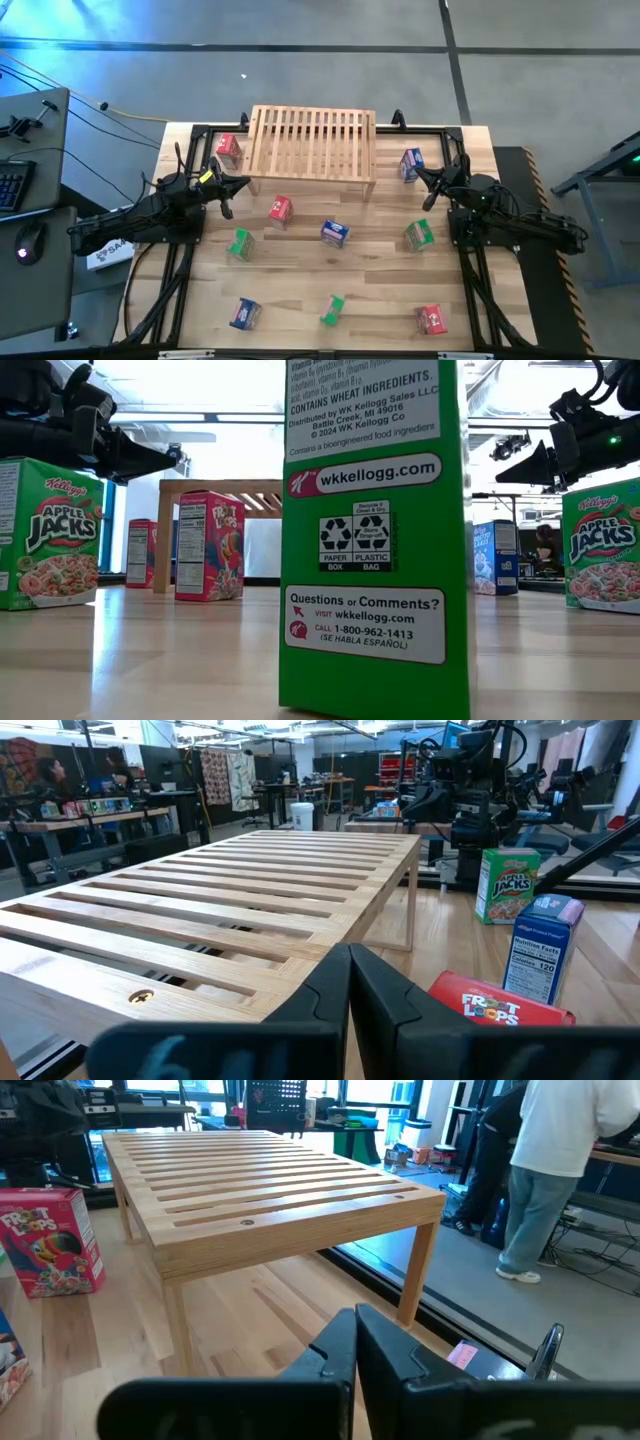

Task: Stack cereal on shelf

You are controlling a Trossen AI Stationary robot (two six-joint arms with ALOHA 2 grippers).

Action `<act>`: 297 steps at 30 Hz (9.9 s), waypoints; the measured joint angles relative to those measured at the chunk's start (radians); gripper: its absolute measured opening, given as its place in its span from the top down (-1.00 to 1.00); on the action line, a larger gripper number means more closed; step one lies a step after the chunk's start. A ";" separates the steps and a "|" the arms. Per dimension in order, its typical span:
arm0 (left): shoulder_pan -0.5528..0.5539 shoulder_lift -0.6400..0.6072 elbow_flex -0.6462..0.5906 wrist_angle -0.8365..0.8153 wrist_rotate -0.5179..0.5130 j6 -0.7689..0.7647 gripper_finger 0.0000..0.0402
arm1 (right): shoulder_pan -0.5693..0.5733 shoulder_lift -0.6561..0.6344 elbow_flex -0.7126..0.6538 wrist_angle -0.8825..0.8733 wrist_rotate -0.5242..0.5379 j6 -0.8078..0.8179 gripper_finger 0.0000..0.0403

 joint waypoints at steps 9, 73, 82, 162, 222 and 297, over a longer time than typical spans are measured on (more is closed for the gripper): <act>0.000 0.000 0.000 0.000 0.000 0.000 1.00 | 0.000 0.000 0.000 0.000 0.000 0.000 1.00; 0.000 0.000 0.000 0.000 0.000 0.000 1.00 | 0.001 0.004 0.000 0.561 -0.437 0.371 1.00; 0.000 0.000 0.000 0.000 0.000 0.000 1.00 | 0.001 0.075 0.028 0.713 -0.619 0.398 1.00; 0.000 0.000 0.000 0.000 0.000 0.000 1.00 | 0.535 1.269 0.718 -0.902 -0.373 1.596 -0.20; 0.000 0.000 0.000 0.001 0.000 0.000 1.00 | -0.285 1.895 2.023 -1.144 -0.419 -0.237 0.31; 0.000 0.000 0.000 0.001 0.000 0.000 1.00 | -0.238 1.631 1.140 -0.079 -0.264 -0.066 1.00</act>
